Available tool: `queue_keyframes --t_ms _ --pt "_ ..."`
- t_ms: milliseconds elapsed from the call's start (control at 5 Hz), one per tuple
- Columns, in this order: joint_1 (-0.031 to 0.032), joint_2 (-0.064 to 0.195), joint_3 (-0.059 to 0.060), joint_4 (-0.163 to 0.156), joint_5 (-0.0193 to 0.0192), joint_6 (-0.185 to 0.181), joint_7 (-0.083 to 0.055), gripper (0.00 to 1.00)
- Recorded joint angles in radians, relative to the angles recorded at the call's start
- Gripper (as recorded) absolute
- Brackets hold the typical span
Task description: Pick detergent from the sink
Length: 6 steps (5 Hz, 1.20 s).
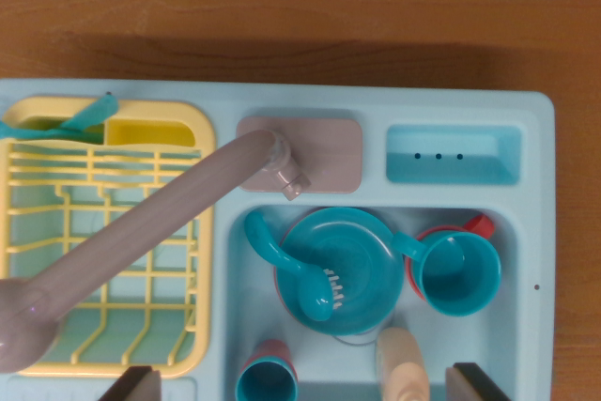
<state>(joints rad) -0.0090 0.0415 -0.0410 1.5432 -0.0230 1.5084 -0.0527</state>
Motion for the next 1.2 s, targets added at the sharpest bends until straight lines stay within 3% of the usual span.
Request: queue_keyframes --t_ms 200,400,600,800,1000,1200 --pt "0.0000 0.000 0.000 0.000 0.0000 0.000 0.000 0.00" --pt "-0.0042 0.003 -0.005 -0.030 0.0021 -0.028 -0.010 0.00" --pt "-0.0042 0.003 -0.005 -0.030 0.0021 -0.028 -0.010 0.00" --pt "-0.0088 0.006 -0.010 -0.063 0.0044 -0.059 -0.021 0.00" --pt "-0.0088 0.006 -0.010 -0.063 0.0044 -0.059 -0.021 0.00" --pt "-0.0142 0.010 -0.016 -0.101 0.0071 -0.095 -0.035 0.00"
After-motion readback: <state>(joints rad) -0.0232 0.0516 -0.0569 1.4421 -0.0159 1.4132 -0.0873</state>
